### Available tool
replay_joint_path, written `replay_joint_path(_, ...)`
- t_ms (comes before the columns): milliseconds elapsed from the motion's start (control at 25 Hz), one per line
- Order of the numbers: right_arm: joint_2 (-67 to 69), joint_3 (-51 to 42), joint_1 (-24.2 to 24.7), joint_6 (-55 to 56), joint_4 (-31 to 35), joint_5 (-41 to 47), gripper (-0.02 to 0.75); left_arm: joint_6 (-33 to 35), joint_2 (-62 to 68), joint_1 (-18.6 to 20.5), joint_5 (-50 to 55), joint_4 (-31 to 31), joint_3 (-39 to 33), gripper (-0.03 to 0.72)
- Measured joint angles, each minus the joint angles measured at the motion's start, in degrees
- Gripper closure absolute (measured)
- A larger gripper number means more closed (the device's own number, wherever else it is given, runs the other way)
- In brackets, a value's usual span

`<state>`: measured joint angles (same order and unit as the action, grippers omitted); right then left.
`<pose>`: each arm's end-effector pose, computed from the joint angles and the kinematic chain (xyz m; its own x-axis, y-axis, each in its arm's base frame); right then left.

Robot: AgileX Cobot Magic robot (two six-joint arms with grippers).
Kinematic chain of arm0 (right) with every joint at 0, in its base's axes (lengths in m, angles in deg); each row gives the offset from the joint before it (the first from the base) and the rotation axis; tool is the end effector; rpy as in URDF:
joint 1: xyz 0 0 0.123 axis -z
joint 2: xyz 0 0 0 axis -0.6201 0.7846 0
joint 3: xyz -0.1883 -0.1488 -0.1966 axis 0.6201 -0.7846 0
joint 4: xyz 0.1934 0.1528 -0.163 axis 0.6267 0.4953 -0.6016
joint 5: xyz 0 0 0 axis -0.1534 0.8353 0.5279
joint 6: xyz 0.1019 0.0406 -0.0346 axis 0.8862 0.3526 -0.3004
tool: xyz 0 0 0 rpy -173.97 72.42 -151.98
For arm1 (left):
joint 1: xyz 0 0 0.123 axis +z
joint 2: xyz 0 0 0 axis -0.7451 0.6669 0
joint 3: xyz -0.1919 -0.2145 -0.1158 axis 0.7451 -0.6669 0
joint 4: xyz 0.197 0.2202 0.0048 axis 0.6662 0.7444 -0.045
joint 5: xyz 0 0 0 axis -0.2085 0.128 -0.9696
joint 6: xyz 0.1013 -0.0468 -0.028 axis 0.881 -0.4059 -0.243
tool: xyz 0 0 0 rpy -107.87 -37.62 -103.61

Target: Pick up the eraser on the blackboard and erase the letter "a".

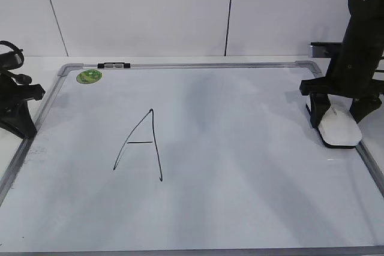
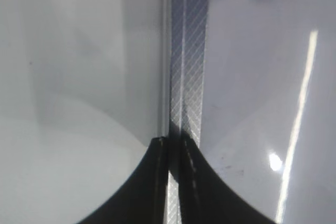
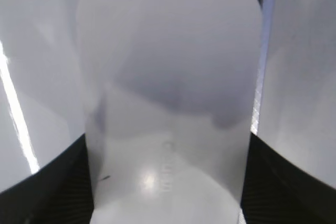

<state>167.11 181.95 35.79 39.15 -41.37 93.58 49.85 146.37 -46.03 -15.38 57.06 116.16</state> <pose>0.4669 0.0206 0.1588 -0.9995 0.0193 0.0233 0.0193 0.9998 -0.0015 0.4365 -0.0153 0.1237 -0.9981 -0.0595 -0.0157 -0.0529 0.9601 -0.2747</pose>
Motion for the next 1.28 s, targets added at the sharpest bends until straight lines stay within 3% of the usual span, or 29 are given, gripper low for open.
replay_joint_path(240, 0.0, 0.0, 0.0, 0.0, 0.0, 0.1, 0.182, 0.0, 0.0, 0.0, 0.0, -0.1, 0.0, 0.671)
replay_joint_path(440, 0.0, 0.1, 0.0, -0.2, 0.0, 0.1, 0.086, 0.0, 0.0, 0.1, 0.0, -0.1, 0.0, 0.671)
replay_joint_path(800, 0.0, 2.0, 0.0, -0.3, 0.0, 0.2, 0.076, 0.0, 0.0, 0.1, 0.0, -0.2, 0.0, 0.662)
replay_joint_path(920, 0.0, 1.9, 0.0, -0.3, 0.0, 0.2, 0.076, 0.0, 0.0, 0.1, 0.1, -0.2, 0.0, 0.610)
replay_joint_path(1120, 0.0, 1.9, 0.0, -0.3, 0.0, 0.2, 0.076, 0.0, -1.0, 0.2, 0.6, 1.1, 0.0, 0.437)
replay_joint_path(1280, 0.0, 2.5, 0.0, -0.3, 0.0, 0.3, 0.076, -0.8, -3.8, 0.2, 0.9, 3.0, 0.0, 0.379)
